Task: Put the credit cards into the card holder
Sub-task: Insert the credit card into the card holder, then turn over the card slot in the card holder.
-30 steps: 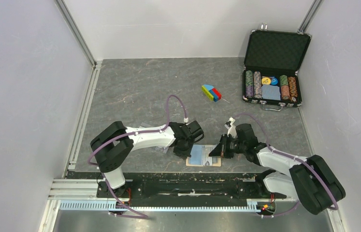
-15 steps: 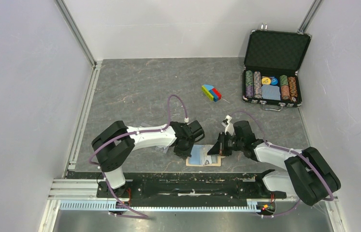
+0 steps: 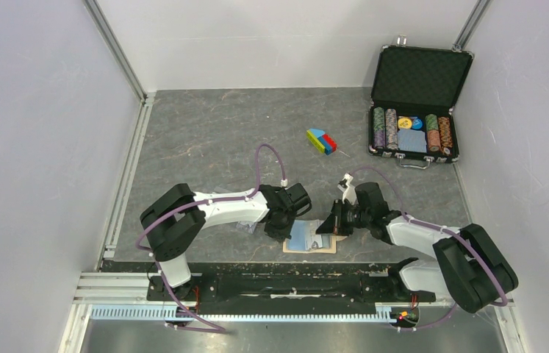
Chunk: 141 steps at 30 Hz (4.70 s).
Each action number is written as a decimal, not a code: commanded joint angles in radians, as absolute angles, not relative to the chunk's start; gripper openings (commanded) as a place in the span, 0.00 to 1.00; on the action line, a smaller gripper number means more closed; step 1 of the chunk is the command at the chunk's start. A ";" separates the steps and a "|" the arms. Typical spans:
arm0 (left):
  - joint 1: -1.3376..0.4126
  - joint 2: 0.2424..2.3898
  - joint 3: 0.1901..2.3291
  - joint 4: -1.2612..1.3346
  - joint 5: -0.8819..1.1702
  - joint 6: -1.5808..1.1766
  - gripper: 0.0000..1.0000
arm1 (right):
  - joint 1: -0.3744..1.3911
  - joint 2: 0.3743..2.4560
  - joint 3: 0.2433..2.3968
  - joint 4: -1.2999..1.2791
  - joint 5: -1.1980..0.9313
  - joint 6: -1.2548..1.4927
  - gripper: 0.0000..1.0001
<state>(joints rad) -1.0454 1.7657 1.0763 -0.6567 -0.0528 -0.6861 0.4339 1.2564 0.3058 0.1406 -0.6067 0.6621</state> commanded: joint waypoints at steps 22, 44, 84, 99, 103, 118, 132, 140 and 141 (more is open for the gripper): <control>-1.080 1.842 1.069 -0.602 -0.050 -0.692 0.02 | 0.435 1.224 0.176 0.330 -0.584 0.762 0.00; -1.099 1.848 1.075 -0.595 -0.045 -0.713 0.02 | 0.543 1.309 0.133 0.563 -0.503 0.901 0.00; -1.105 1.852 1.098 -0.565 -0.005 -0.751 0.02 | 0.692 1.221 0.294 0.136 -0.332 0.769 0.05; -1.108 1.771 1.123 -0.675 -0.113 -0.763 0.02 | 0.728 1.193 0.304 0.111 -0.300 0.777 0.32; -1.108 1.712 1.130 -0.684 -0.114 -0.767 0.03 | 0.728 1.109 0.323 -0.026 -0.253 0.746 0.49; -1.095 1.562 1.020 -0.468 0.045 -0.862 0.33 | 0.728 1.012 0.401 -0.206 -0.148 0.638 0.53; -1.085 1.618 0.828 -0.027 0.201 -1.053 0.39 | 0.713 1.024 0.358 -0.216 -0.099 0.612 0.01; -1.081 1.681 0.841 -0.043 0.174 -1.053 0.40 | 0.709 1.065 0.332 -0.214 -0.082 0.605 0.00; -1.081 1.683 0.841 -0.052 0.160 -1.052 0.41 | 0.709 1.072 0.334 -0.214 -0.085 0.603 0.00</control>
<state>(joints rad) -1.0847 1.6661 0.8299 -0.0681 0.1864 -1.0206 0.7132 1.0443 0.3439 -0.2146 -0.1162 0.6239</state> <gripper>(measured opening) 0.396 0.004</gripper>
